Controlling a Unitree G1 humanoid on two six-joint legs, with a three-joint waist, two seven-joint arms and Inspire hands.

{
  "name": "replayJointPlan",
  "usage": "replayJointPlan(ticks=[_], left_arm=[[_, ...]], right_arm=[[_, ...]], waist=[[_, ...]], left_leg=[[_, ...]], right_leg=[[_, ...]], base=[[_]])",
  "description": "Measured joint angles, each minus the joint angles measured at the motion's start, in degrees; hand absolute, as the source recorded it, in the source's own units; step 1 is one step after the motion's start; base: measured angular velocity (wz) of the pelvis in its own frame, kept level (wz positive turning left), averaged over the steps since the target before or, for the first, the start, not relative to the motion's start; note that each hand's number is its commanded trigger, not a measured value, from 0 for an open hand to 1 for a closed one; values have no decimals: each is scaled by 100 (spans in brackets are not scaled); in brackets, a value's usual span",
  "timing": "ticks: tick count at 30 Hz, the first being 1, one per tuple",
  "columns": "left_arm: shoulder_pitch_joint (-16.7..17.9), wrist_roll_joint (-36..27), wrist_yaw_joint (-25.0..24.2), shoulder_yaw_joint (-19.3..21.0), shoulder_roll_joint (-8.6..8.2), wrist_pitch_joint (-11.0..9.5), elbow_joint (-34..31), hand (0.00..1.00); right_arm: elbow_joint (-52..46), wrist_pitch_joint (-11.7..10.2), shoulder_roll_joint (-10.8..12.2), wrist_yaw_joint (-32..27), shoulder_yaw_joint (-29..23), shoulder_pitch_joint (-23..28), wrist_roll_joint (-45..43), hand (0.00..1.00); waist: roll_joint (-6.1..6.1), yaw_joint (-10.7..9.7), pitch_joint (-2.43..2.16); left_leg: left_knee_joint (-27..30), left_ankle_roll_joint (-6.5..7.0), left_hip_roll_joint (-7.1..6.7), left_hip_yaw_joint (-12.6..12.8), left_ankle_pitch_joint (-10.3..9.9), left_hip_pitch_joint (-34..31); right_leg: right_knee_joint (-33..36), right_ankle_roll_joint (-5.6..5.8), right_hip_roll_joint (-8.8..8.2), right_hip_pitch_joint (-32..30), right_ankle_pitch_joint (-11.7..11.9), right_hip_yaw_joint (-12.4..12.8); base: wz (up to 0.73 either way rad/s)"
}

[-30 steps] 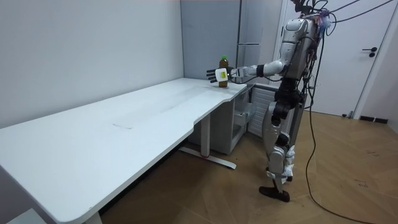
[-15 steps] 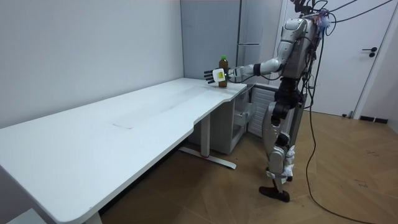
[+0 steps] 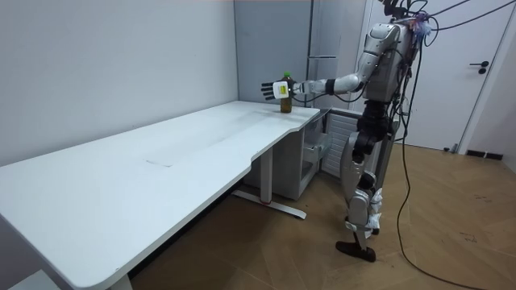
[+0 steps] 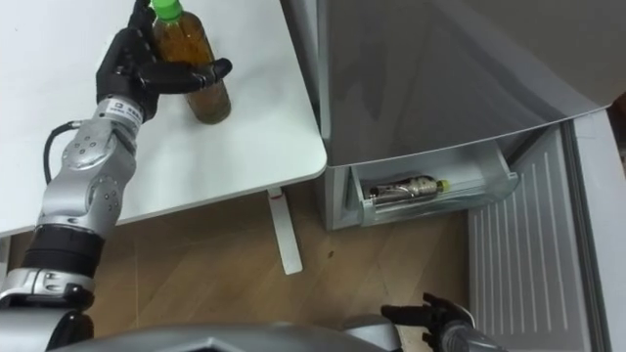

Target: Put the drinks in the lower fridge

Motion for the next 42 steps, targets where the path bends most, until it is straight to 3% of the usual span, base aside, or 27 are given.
replayJointPlan(ticks=[7, 14, 15, 17, 28, 42], left_arm=[[-8, 0, 0, 48, 0, 0, -8, 0], [-42, -1, 80, 157, -2, -1, -10, 0], [-42, -1, 96, 157, -2, -1, -10, 23], [-42, -4, 118, 159, -2, -2, -10, 100], [-42, -232, 94, 152, -22, -10, 57, 100], [-37, -684, 69, 53, -11, -11, 271, 100]], right_arm=[[4, 13, 0, -8, 0, 36, -3, 0], [6, 14, 1, -5, 3, 62, -4, 0], [7, 14, 2, -5, 3, 63, -4, 0], [8, 16, 2, -3, 4, 68, -6, 0], [-15, 18, 41, 0, 28, 69, -9, 0], [-99, 65, -8, 0, 20, 35, -248, 0]], waist=[[-18, -2, -50], [-33, -11, -49], [-36, -13, -47], [-51, -15, -37], [-103, -1, -2], [4, -42, 10]], left_leg=[[4, 0, 23, -4, 0, 1], [8, -6, 42, -3, 3, 4], [8, -6, 42, -3, 4, 3], [9, -7, 43, -2, 4, 3], [0, -8, 49, 39, 3, 9], [1, -9, 51, 65, 1, 11]], right_leg=[[1, -19, 23, -12, 14, 19], [-5, -36, 43, 3, 33, 37], [-5, -36, 43, 3, 33, 37], [-3, -36, 44, 1, 34, 39], [-4, -35, 58, -8, 37, 90], [-4, -36, 60, 2, 39, 78]], base=[[0], [0], [0], [0], [-1], [0]])
